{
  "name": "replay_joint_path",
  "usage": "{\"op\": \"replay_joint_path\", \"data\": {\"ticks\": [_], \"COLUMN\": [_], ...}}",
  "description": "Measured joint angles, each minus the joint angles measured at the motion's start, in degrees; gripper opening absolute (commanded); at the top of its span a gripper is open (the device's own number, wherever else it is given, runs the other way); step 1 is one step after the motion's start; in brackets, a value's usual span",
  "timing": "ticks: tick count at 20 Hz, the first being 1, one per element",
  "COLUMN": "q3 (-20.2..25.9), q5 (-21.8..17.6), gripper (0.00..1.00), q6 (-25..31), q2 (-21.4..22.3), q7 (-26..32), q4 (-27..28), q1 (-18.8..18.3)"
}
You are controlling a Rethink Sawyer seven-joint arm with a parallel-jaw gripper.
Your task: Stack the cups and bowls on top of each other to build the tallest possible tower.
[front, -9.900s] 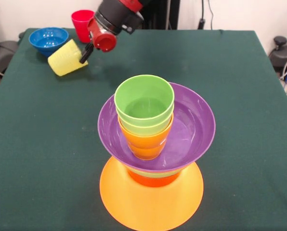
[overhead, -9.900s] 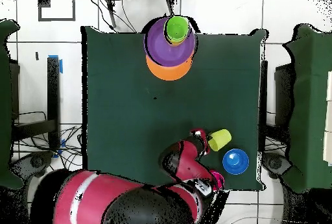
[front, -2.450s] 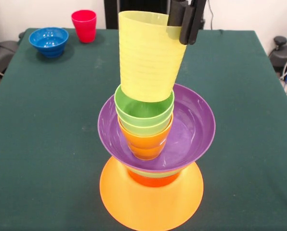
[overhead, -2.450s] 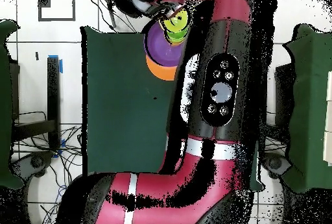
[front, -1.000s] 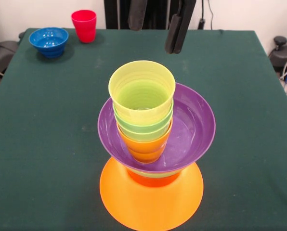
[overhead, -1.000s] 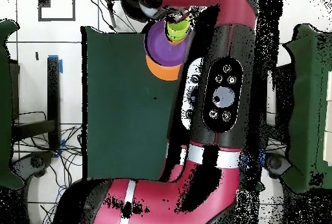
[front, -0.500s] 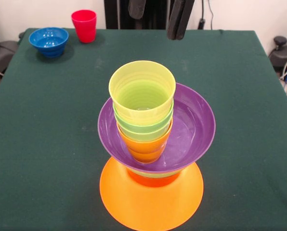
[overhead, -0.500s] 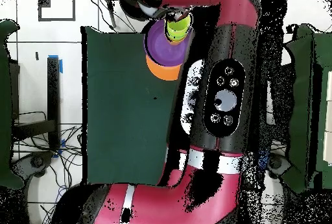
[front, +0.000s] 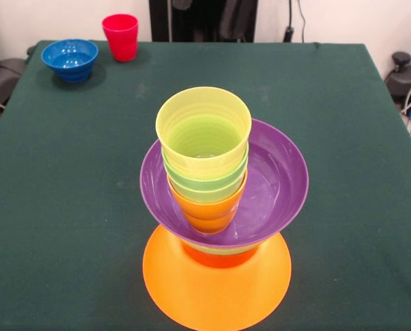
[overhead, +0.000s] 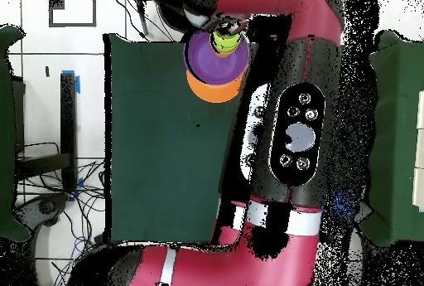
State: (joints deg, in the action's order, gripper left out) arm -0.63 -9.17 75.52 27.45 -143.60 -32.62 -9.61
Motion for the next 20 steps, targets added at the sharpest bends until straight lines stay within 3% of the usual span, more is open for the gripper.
{"op": "replay_joint_path", "data": {"ticks": [15,20], "q3": [0.8,1.0], "q5": [-0.1,-0.2], "gripper": [1.00,1.00], "q6": [-20.4,-24.8], "q2": [6.4,7.6], "q7": [0.8,2.3], "q4": [-25.0,-31.8], "q1": [-9.4,-12.3]}}
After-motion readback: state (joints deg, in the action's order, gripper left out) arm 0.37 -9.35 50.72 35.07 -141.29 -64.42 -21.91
